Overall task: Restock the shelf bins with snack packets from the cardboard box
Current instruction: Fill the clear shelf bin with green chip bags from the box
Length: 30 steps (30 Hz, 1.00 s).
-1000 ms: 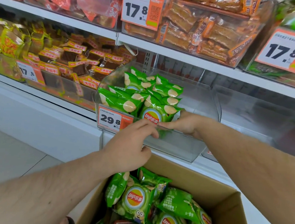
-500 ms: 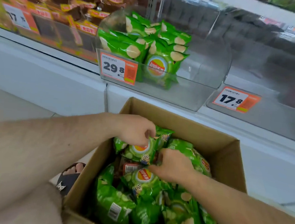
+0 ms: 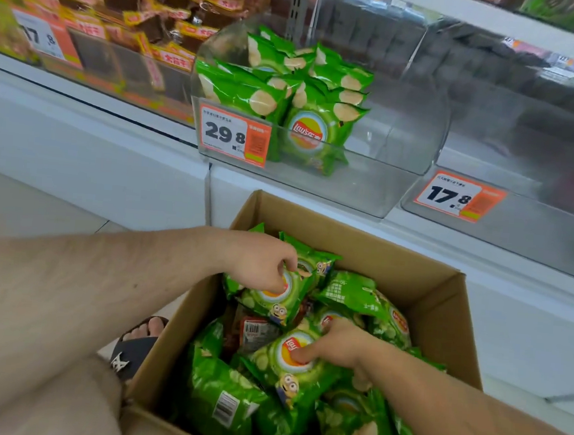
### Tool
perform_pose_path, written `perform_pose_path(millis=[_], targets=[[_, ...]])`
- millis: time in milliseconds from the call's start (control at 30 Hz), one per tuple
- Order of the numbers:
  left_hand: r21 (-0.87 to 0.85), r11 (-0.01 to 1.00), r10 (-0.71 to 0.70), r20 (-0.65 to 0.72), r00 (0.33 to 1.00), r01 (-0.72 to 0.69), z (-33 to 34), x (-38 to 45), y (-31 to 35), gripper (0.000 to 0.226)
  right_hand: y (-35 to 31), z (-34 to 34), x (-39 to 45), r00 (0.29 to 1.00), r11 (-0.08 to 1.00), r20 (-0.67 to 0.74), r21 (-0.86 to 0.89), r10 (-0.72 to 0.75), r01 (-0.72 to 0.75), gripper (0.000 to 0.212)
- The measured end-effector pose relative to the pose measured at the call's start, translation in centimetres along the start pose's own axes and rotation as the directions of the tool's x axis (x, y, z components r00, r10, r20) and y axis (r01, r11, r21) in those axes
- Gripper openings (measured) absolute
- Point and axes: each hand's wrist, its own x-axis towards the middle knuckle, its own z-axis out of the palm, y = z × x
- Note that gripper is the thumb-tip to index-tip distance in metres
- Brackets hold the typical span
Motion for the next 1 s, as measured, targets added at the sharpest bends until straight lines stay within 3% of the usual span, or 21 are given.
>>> perform_pose_path(millis=[67,200,233,367,467,500,533,567,600,667,733,867,933,1000], targets=[[-0.054,0.998,-0.027,-0.021,0.999,0.026,0.2,0.0,-0.2,0.06,0.1,-1.6,-1.5,0.996,0.996,-0.012,-0.007,-0.084,0.084,0.112],[-0.382,0.915,-0.137,0.004,0.991,0.128,0.6,-0.5,0.4,0.096,-0.8,-4.3,-4.5,0.929,0.923,-0.027,0.11,-0.369,0.37,0.064],[-0.481,0.865,-0.145,0.037,0.989,0.145,0.6,-0.8,0.8,0.093,-1.6,-4.6,-5.4,0.9,0.887,-0.04,0.156,-0.434,0.435,0.062],[-0.756,0.639,-0.113,0.09,0.99,0.141,0.5,-0.9,1.7,0.044,-4.5,-5.3,-6.1,0.794,0.76,-0.105,0.236,-0.599,0.605,0.051],[-0.805,0.584,-0.078,0.067,0.995,0.1,-0.2,-1.0,0.9,0.054,-4.4,-6.8,-3.5,0.818,0.671,-0.234,0.477,-0.525,0.567,0.05],[-0.806,0.585,-0.091,0.044,0.995,0.089,-0.4,-1.1,0.6,0.053,-3.8,-7.3,-2.3,0.831,0.712,-0.336,0.43,-0.444,0.554,0.047],[-0.804,0.591,-0.108,0.011,0.994,0.073,-0.5,-1.1,0.3,0.047,-2.8,-7.6,-0.9,0.813,0.839,-0.446,0.212,-0.373,0.501,0.045],[-0.801,0.595,-0.127,-0.019,0.992,0.061,-0.5,-1.0,0.0,0.041,-1.5,-7.6,0.4,0.787,0.924,-0.492,-0.115,-0.372,0.365,0.047],[-0.801,0.595,-0.144,-0.039,0.989,0.055,-0.5,-0.9,-0.2,0.039,-0.2,-7.2,1.5,0.784,0.884,-0.471,-0.42,-0.405,0.205,0.055],[-0.792,0.609,-0.163,-0.067,0.984,0.047,-0.4,-0.8,-0.3,0.049,1.9,-5.7,3.4,0.82,0.691,-0.381,-0.722,-0.427,0.024,0.08],[-0.777,0.628,-0.184,-0.088,0.979,0.048,-0.3,-0.4,-0.5,0.058,3.1,-4.2,5.1,0.826,0.611,-0.355,-0.792,-0.438,-0.016,0.088],[-0.783,0.621,-0.196,-0.145,0.97,0.009,-0.4,-0.1,-0.4,0.039,3.1,-4.5,5.6,0.779,0.522,-0.366,-0.851,-0.509,-0.059,0.056],[-0.804,0.594,-0.193,-0.175,0.966,-0.027,-0.6,-0.1,-0.8,0.034,2.3,-6.1,4.4,0.795,0.551,-0.336,-0.835,-0.504,-0.004,0.055],[-0.82,0.569,-0.206,-0.213,0.955,-0.06,-0.8,0.0,-1.5,0.05,1.3,-8.3,2.3,0.83,0.657,-0.293,-0.745,-0.475,0.113,0.056]])
